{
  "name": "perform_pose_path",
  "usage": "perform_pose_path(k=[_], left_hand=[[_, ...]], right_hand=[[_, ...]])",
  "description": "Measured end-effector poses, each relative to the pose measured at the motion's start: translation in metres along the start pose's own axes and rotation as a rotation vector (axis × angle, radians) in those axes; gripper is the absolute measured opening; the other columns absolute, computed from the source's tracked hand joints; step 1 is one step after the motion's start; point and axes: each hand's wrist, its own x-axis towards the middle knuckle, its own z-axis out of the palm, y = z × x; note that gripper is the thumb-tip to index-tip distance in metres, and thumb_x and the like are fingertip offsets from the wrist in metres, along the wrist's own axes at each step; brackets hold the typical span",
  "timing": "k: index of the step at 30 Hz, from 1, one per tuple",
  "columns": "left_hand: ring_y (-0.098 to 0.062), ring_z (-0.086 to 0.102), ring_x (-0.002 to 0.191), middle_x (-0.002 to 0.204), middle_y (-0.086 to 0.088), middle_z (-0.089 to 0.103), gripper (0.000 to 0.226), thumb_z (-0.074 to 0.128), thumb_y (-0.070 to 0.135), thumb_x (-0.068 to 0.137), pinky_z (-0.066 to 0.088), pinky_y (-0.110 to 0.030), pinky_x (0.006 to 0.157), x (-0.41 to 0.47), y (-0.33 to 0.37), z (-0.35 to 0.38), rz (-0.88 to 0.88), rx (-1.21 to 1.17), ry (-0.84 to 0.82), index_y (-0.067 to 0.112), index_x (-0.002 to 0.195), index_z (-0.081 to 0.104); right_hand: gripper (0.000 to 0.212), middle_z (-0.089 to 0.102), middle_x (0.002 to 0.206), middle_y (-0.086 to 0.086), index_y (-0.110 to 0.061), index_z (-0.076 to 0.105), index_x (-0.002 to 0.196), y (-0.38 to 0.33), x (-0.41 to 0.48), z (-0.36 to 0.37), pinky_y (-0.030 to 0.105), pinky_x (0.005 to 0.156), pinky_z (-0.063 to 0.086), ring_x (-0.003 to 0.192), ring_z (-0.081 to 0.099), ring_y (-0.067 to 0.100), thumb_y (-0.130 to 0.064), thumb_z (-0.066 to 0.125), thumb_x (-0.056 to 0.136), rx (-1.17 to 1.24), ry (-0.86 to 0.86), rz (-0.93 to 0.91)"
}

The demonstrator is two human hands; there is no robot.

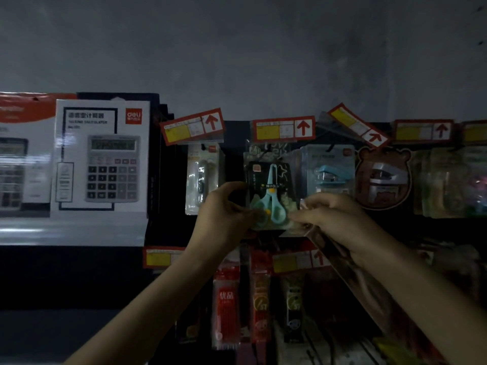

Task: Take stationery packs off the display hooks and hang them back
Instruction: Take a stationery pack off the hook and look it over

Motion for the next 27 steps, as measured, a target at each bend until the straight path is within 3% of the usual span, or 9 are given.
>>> perform_pose_path(k=[3, 9, 13, 20, 25, 27], left_hand=[[-0.023, 0.078, 0.086, 0.107, -0.009, 0.075, 0.060, 0.084, 0.006, 0.083, 0.066, -0.045, 0.071, 0.011, -0.007, 0.004, -0.020, 0.017, 0.040, 0.016, 0.137, 0.059], [-0.029, 0.075, 0.090, 0.111, -0.006, 0.071, 0.039, 0.082, 0.007, 0.085, 0.065, -0.049, 0.072, 0.033, -0.019, 0.012, -0.067, 0.187, 0.073, 0.022, 0.116, 0.062], [-0.026, 0.073, 0.093, 0.108, -0.003, 0.072, 0.045, 0.084, 0.013, 0.083, 0.064, -0.048, 0.077, 0.043, -0.022, 0.017, -0.071, 0.339, 0.069, 0.015, 0.124, 0.064], [-0.025, 0.073, 0.093, 0.104, 0.001, 0.073, 0.054, 0.086, 0.027, 0.077, 0.062, -0.052, 0.082, 0.041, -0.027, 0.018, -0.136, 0.418, 0.055, 0.023, 0.124, 0.061], [-0.021, 0.072, 0.094, 0.107, 0.003, 0.072, 0.059, 0.075, 0.042, 0.071, 0.062, -0.051, 0.082, 0.031, -0.025, 0.015, -0.104, 0.408, 0.065, 0.025, 0.125, 0.057], [-0.020, 0.070, 0.097, 0.111, 0.005, 0.070, 0.055, 0.070, 0.049, 0.078, 0.061, -0.050, 0.080, 0.018, -0.022, 0.016, -0.033, 0.521, 0.102, 0.028, 0.127, 0.055]], right_hand=[[0.028, 0.068, 0.090, -0.005, -0.029, 0.061, 0.093, 0.008, 0.012, 0.010, 0.043, 0.077, 0.061, 0.077, 0.069, 0.019, -0.033, 0.084, 0.078, -0.205, 0.143, -0.030], [0.021, 0.060, 0.086, -0.012, -0.032, 0.055, 0.092, 0.009, 0.022, 0.024, 0.034, 0.068, 0.056, 0.075, 0.062, 0.015, -0.029, 0.075, 0.084, -0.453, 0.222, -0.100], [0.021, 0.062, 0.090, -0.008, -0.030, 0.053, 0.092, 0.012, 0.027, 0.032, 0.034, 0.067, 0.054, 0.077, 0.061, 0.018, -0.031, 0.073, 0.086, -0.522, 0.228, -0.105], [0.022, 0.060, 0.082, -0.012, -0.030, 0.057, 0.101, 0.016, 0.022, 0.030, 0.025, 0.054, 0.040, 0.068, 0.058, 0.009, -0.041, 0.071, 0.089, -0.590, 0.216, -0.115], [0.019, 0.063, 0.087, -0.012, -0.032, 0.061, 0.101, 0.018, 0.018, 0.025, 0.033, 0.070, 0.056, 0.075, 0.063, 0.014, -0.046, 0.068, 0.090, -0.578, 0.243, -0.155], [0.018, 0.064, 0.089, -0.011, -0.033, 0.061, 0.099, 0.019, 0.014, 0.022, 0.034, 0.069, 0.057, 0.075, 0.064, 0.016, -0.046, 0.069, 0.090, -0.559, 0.279, -0.189]])
